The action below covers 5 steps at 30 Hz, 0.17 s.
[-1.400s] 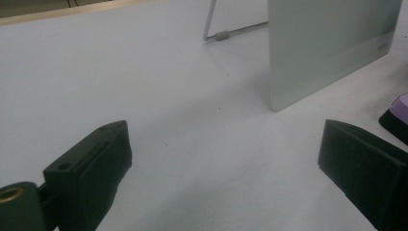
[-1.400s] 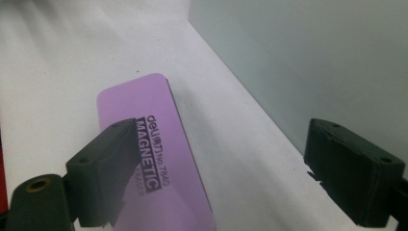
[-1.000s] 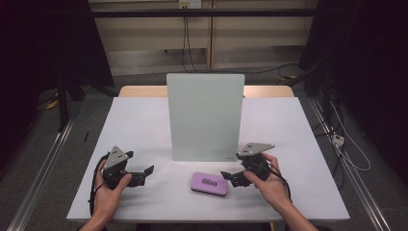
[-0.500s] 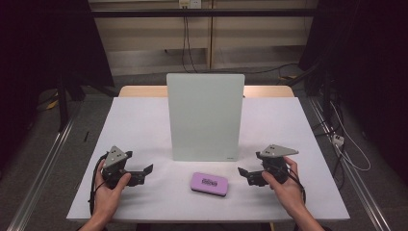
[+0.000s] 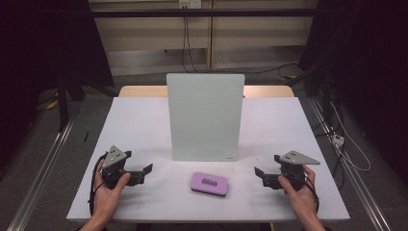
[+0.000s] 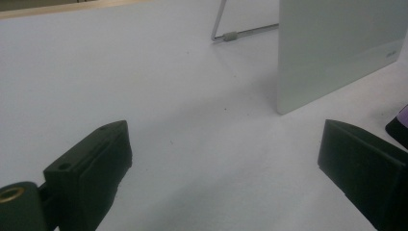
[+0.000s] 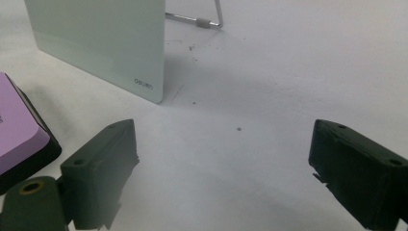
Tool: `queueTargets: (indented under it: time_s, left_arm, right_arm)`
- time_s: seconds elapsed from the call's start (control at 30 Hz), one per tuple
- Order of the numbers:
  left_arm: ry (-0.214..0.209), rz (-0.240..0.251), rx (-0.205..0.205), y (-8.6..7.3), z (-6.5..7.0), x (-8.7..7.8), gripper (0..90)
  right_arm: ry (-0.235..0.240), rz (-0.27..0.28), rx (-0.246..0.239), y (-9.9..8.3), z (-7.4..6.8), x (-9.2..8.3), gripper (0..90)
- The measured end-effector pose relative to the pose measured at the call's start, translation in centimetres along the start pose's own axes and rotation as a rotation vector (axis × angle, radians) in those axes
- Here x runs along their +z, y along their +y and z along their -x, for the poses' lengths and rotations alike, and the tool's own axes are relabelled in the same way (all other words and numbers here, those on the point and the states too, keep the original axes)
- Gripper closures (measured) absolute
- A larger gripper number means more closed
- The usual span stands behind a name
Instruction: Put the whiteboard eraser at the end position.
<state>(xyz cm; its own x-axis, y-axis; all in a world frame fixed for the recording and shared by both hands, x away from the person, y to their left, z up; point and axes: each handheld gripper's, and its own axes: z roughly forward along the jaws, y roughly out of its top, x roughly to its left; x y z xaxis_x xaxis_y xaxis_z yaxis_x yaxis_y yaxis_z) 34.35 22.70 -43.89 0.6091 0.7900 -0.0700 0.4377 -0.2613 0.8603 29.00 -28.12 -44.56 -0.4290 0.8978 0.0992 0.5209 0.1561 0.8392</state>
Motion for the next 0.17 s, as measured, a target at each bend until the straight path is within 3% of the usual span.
queueTargets:
  time_s: [0.17]
  left_arm:
    - [-0.002,0.004,-0.004,0.04,-0.14,-0.01,4.7]
  right_arm:
    - [-0.018,-0.004,0.012,-0.18,0.39,0.01,9.9]
